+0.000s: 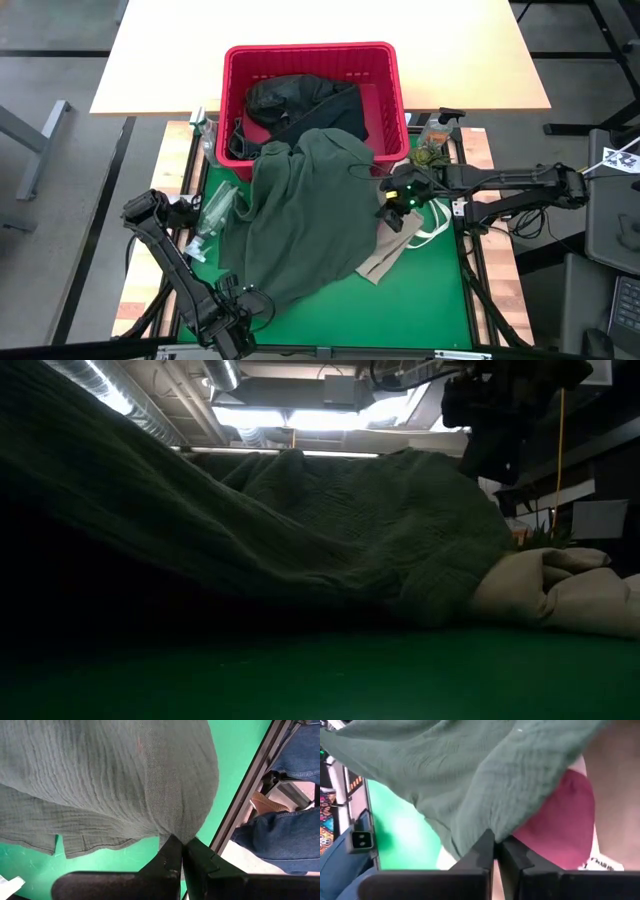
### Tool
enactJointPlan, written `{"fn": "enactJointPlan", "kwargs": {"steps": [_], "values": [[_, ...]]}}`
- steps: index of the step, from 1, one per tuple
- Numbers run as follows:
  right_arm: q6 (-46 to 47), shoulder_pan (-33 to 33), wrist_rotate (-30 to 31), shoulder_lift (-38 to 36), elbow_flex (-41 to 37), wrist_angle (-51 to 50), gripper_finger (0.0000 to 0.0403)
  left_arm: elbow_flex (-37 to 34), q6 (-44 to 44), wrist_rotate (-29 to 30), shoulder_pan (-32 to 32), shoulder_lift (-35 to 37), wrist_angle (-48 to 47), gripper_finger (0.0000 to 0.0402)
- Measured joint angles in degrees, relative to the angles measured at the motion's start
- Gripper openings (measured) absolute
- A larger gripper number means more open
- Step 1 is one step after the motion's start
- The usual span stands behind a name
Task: Fold laundry
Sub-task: Fold the green polo shirt
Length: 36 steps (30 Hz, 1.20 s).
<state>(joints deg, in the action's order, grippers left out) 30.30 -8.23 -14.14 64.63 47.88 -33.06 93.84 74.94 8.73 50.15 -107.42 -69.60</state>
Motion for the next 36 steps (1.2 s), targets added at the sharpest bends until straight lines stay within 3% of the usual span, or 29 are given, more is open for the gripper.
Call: {"fn": "enactJointPlan", "kwargs": {"steps": [10,19,26,36], "values": [[11.14,7.49,1.73,-9.56,0.00,-17.36,0.0003,0.00,0.13,-0.02,-0.83,0.00,0.69,0.0000],[32.18,19.94,-2.28,-17.60,0.02,-15.40,0.0004,0.00,-0.45,-1.79,-3.71,0.00,0.84,0.0000],[40.48,24.19,-3.25,-22.16,0.09,-10.32,0.0002,0.00,-1.97,-4.19,-4.03,0.00,1.16,0.0000],[49.77,32.36,-5.39,-20.51,0.09,-21.10,0.0001,0.00,-0.07,-11.13,-2.81,0.00,5.04,0.0000]]}}
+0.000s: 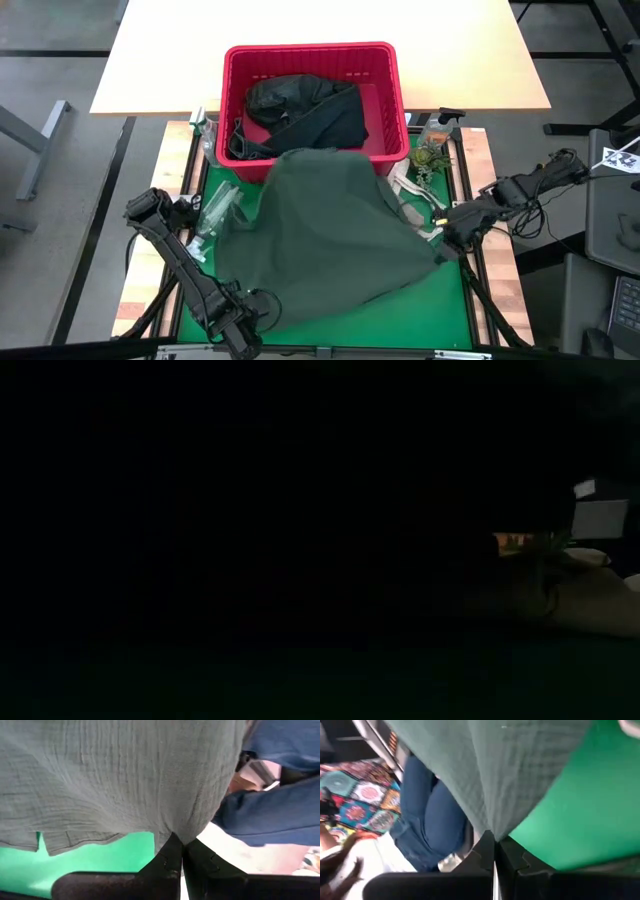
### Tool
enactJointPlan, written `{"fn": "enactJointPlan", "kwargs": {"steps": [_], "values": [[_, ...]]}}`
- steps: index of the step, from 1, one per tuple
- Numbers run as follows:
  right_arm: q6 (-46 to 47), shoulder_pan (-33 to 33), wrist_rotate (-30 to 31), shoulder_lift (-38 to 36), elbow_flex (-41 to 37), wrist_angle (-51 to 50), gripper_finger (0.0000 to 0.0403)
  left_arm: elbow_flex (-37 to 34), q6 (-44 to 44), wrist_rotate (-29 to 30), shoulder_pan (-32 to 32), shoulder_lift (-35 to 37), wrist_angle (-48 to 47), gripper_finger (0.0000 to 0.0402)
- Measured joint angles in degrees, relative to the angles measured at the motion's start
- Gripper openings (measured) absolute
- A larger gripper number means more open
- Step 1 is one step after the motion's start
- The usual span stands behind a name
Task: Fold laundry
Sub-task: Fold the green polo shirt
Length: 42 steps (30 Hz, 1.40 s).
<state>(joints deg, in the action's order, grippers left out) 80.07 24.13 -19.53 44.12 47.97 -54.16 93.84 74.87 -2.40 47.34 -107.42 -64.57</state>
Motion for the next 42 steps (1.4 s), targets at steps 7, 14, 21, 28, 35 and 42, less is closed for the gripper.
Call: {"fn": "enactJointPlan", "kwargs": {"steps": [7,14,21,28,35,42], "values": [[0.70,5.33,-2.25,4.67,0.00,0.36,0.0001,0.02,0.00,1.21,0.08,-1.05,3.08,0.0000],[0.57,6.77,-1.96,9.57,0.00,0.40,0.0011,0.02,-0.25,-0.43,0.16,-3.89,3.23,0.0000],[0.49,6.63,-2.07,12.52,0.00,0.43,0.0015,0.02,-0.29,-0.17,0.38,-4.15,3.27,0.0000],[-3.48,6.64,-2.05,13.57,0.00,0.27,0.0016,0.02,-0.39,-0.12,0.50,-4.15,3.25,0.0000],[-6.93,6.64,-2.03,13.57,0.00,-0.04,0.0041,0.02,-0.42,-0.08,0.49,-4.15,3.21,0.0000],[-7.50,6.61,-1.55,13.55,0.00,-0.50,0.0136,0.02,-0.43,-0.06,0.47,-4.15,3.20,0.0000]]}}
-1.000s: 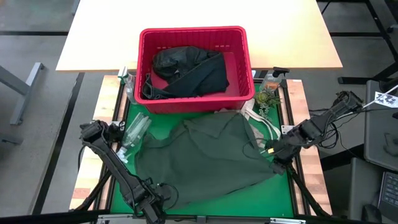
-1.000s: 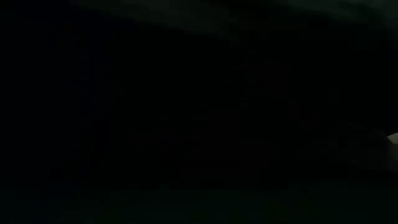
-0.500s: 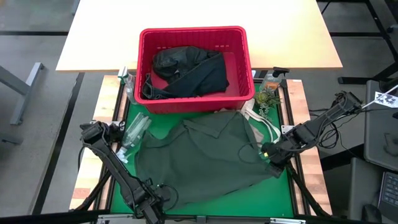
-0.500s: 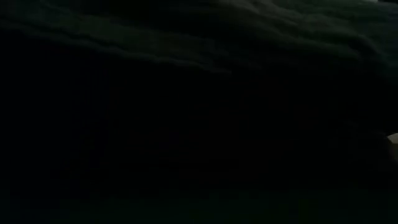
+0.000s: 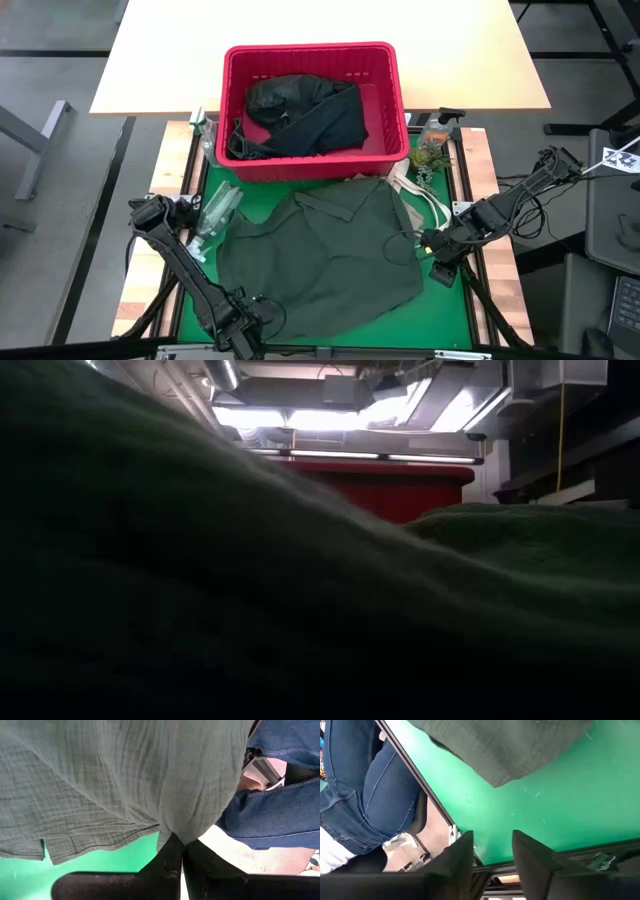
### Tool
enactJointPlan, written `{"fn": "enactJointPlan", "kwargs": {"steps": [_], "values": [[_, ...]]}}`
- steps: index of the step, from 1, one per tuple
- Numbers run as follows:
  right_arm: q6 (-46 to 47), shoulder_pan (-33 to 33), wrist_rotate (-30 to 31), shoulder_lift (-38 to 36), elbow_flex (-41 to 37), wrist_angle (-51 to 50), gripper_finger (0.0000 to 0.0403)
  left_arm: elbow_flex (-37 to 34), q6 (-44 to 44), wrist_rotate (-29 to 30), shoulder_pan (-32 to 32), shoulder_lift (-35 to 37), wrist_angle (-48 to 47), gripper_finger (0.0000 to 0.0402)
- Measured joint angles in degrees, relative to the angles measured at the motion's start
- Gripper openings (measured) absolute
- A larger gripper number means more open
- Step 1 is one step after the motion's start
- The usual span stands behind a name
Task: Fold laundry
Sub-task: Fold the green polo shirt
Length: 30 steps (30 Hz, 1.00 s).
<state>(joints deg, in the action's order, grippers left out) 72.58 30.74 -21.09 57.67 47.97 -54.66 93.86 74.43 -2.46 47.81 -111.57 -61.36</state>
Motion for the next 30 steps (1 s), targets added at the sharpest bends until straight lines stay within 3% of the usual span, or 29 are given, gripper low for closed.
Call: {"fn": "enactJointPlan", "kwargs": {"steps": [4,8,16,23,30], "values": [[-2.36,0.04,0.07,0.00,-0.02,2.15,0.0168,0.00,0.00,0.70,0.00,0.00,0.00,0.0000],[-2.82,1.03,0.76,0.67,-0.04,11.78,0.0176,0.00,0.00,1.05,0.00,-0.02,0.00,0.0000],[-16.93,12.21,10.78,7.21,-0.04,29.38,0.0177,0.00,0.02,1.46,0.00,-0.02,0.00,0.0000],[-23.08,18.88,14.27,15.72,-0.04,29.16,0.0177,0.00,0.07,1.51,0.00,-0.02,0.02,0.0000],[-31.19,20.28,16.64,23.39,-0.04,29.18,0.0177,0.00,0.09,1.96,0.00,-0.02,0.01,0.0000]]}}
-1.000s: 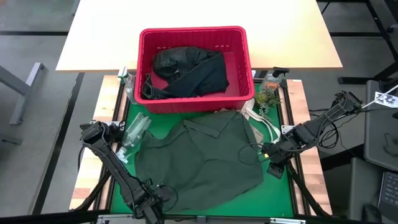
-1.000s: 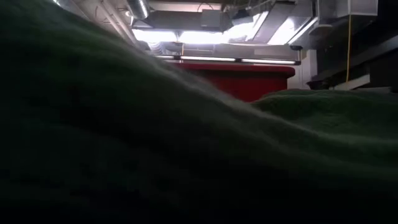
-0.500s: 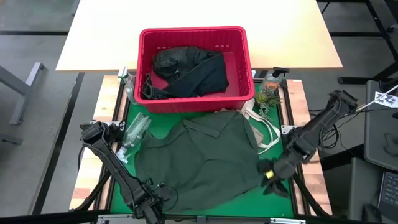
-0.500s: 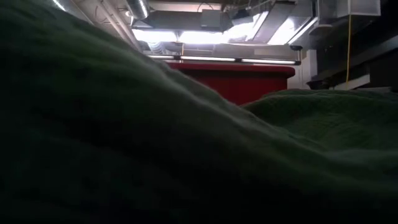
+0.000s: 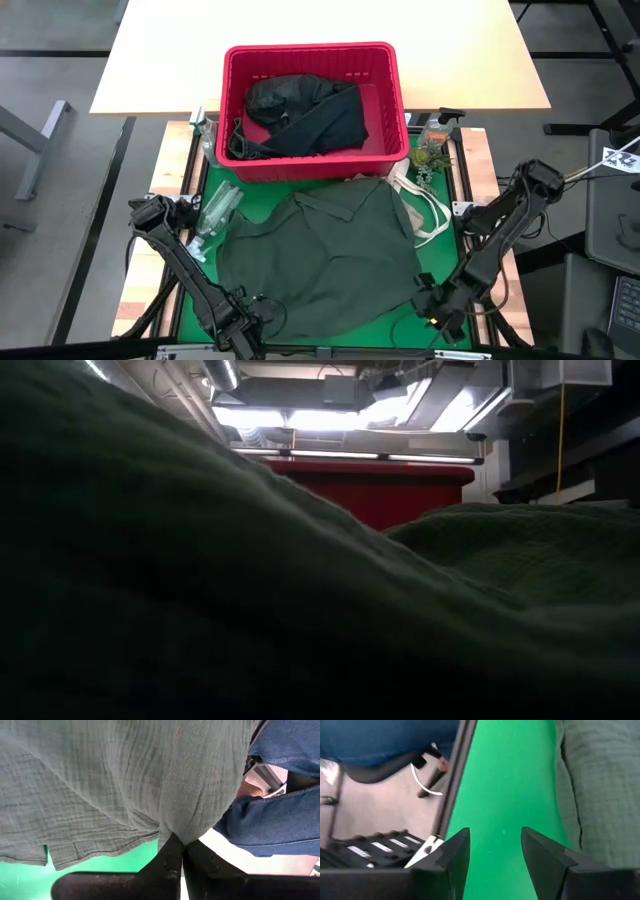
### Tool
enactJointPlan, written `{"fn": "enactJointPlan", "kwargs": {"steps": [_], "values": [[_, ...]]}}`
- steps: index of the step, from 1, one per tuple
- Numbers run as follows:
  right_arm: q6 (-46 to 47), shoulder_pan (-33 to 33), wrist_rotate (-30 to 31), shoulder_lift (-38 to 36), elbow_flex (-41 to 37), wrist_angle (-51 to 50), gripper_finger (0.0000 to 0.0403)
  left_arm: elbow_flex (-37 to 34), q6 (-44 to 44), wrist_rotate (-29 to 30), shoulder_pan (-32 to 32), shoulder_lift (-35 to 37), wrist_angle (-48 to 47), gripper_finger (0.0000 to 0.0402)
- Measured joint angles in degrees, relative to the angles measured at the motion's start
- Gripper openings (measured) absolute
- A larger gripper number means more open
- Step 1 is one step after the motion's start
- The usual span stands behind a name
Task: Fold laundry
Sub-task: Fold the green polo shirt
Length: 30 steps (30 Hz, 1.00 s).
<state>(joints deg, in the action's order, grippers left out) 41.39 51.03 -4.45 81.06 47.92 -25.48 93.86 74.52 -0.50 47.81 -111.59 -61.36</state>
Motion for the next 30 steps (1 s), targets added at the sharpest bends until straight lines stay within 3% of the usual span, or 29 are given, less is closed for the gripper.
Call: {"fn": "enactJointPlan", "kwargs": {"steps": [7,17,25,30], "values": [[-5.17,-1.45,3.93,5.29,0.00,0.06,0.0177,0.00,-0.04,0.09,0.00,0.00,-0.01,0.0000],[-12.25,-5.89,11.51,6.42,0.00,-0.62,0.0177,0.00,-0.04,0.07,0.00,0.00,-0.03,0.0000],[-14.91,-7.24,11.35,9.64,0.00,-3.09,0.0177,0.00,-0.07,0.07,-0.02,0.00,-0.03,0.0000],[-14.96,-7.17,6.84,13.01,0.21,-2.69,0.0177,0.00,-0.07,0.34,0.00,0.00,-0.05,0.0000]]}}
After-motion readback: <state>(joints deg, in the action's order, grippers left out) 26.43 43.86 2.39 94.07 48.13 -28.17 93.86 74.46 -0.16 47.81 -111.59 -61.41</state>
